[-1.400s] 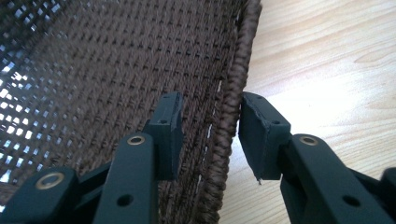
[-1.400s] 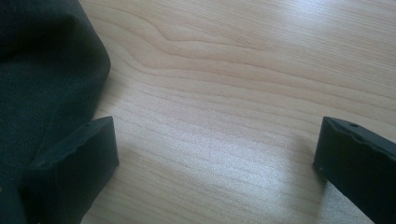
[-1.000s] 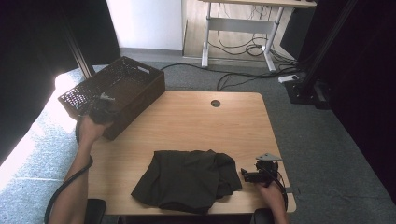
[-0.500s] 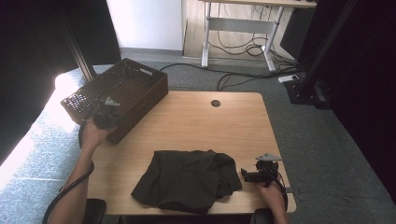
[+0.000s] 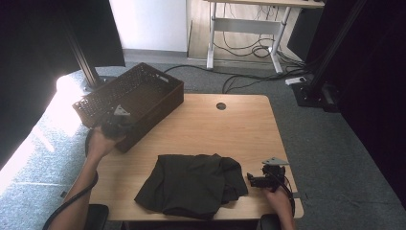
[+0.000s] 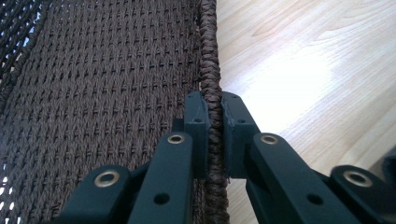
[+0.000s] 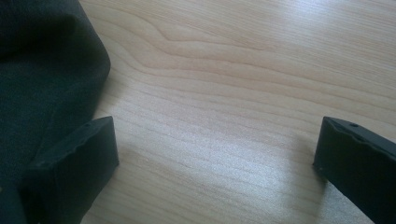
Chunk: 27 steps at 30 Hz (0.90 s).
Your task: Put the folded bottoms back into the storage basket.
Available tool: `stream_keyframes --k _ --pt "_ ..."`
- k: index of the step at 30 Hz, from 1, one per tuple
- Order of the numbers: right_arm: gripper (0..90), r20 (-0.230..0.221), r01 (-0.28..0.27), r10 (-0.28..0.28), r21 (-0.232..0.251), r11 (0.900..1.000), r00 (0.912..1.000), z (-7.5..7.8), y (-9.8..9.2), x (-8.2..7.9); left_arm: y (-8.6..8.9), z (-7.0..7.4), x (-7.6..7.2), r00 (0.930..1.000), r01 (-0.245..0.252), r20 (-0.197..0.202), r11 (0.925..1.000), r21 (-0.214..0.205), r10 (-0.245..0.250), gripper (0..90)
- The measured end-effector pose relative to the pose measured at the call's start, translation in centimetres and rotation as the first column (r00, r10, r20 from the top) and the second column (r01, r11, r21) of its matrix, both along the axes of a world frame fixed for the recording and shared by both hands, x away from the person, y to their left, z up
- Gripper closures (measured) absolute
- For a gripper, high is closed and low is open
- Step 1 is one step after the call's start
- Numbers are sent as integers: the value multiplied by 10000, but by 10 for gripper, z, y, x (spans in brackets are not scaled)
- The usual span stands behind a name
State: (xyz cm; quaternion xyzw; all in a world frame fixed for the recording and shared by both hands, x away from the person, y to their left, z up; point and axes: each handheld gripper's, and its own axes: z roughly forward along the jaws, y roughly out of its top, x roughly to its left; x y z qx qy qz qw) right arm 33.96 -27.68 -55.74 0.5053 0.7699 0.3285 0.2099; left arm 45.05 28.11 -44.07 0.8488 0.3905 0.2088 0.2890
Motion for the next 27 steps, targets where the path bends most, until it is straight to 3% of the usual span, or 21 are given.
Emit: stream_keyframes --k 10,17,22,27 --pt "0 2 -2 2 0 10000 10000 0 0 0 -19 0 -8 9979 640 13 9979 46 -640 820" --pt "0 4 47 -47 -7 10000 10000 0 1 0 -34 0 -13 9919 1270 1 9919 40 -1270 820" --pt "0 5 49 -49 1 10000 10000 0 2 0 -47 0 -18 9837 1799 -30 9837 4 -1799 820" --pt "0 -1 49 -49 3 10000 10000 0 2 0 -59 0 -22 9711 2384 -128 9711 -95 -2385 820"
